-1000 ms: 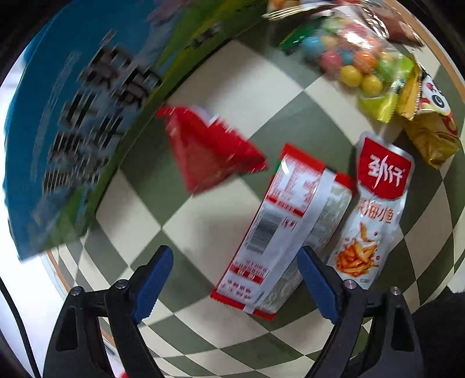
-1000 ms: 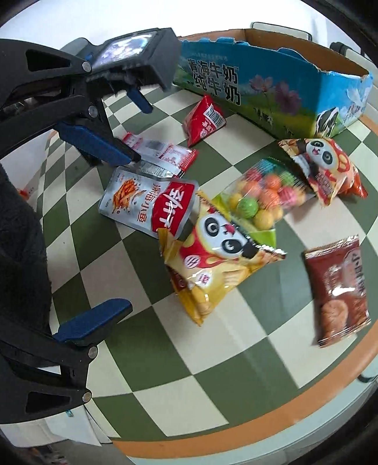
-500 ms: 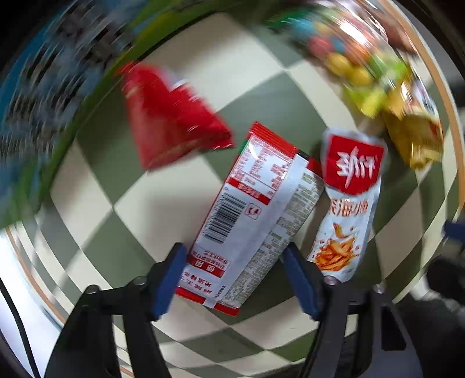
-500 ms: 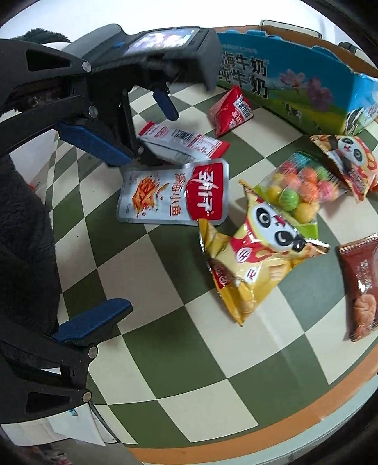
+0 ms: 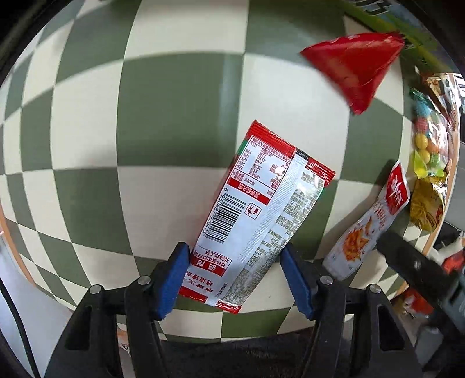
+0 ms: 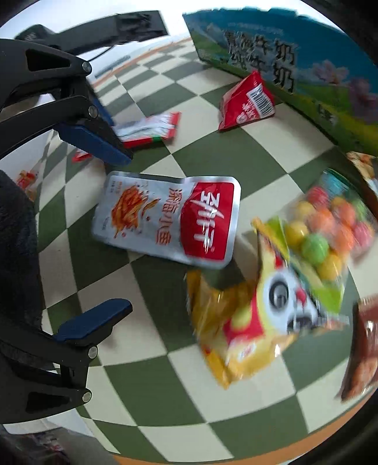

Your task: Organize snacks

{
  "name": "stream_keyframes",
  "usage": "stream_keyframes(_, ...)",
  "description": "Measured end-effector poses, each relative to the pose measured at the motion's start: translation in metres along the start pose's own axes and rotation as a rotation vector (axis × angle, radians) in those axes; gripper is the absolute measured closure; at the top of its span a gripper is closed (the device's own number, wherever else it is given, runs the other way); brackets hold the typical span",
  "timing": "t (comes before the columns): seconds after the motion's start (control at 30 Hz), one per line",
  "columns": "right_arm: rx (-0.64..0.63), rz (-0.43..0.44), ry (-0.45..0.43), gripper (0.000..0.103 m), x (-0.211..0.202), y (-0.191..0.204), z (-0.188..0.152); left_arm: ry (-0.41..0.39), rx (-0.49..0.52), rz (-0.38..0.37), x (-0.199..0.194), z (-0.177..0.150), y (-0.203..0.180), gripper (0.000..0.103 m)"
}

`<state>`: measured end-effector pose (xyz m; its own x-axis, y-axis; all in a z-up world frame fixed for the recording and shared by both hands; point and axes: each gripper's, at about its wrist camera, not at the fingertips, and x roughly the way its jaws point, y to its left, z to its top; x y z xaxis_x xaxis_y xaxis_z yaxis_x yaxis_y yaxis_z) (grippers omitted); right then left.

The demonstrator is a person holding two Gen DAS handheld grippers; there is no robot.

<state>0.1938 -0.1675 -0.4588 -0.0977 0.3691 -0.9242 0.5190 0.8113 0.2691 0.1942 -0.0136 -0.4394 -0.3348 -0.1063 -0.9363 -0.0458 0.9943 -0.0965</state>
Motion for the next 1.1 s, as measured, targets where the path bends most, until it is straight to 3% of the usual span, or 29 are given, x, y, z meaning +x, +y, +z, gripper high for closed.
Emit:
stream_keyframes(0.27,0.007,-0.078,0.022,0.006,0.027,0.025,0.012,-0.029,0.184,0.137,0.014,0.005,-0.027,0.039)
stream_keyframes(0.37,-0.011,-0.143,0.004,0.008,0.030,0.036,0.011,-0.025,0.182,0.131,0.017,0.013,-0.037,0.039)
stream_keyframes(0.47,-0.081,-0.228,-0.022,0.022,0.030,0.047,0.006,-0.011,0.156,0.087,0.018,0.014,-0.044,0.039)
stream_keyframes(0.5,-0.117,-0.255,-0.030,0.033,0.030,0.053,0.003,-0.010,0.154,0.077,0.019,0.015,-0.046,0.039)
stream_keyframes(0.53,-0.163,-0.284,-0.041,0.038,0.029,0.057,0.000,-0.008,0.163,0.077,0.021,0.016,-0.048,0.039)
stream_keyframes(0.63,-0.278,-0.293,-0.037,0.044,0.026,0.062,-0.005,0.008,0.253,0.125,0.023,0.017,-0.058,0.038)
stream_keyframes(0.77,-0.407,-0.339,0.021,0.040,0.030,0.062,-0.014,0.031,0.361,0.188,0.037,0.017,-0.083,0.033)
stream_keyframes(0.87,-0.411,-0.321,0.060,0.037,0.034,0.060,-0.014,0.060,0.428,0.208,0.044,0.019,-0.104,0.024)
stream_keyframes(1.0,-0.367,-0.280,0.059,0.035,0.030,0.050,-0.010,0.060,0.465,0.239,0.059,0.017,-0.123,0.024)
stream_keyframes(1.1,-0.342,-0.271,0.064,0.035,0.023,0.042,-0.005,0.017,0.395,0.253,0.058,0.018,-0.125,0.040)
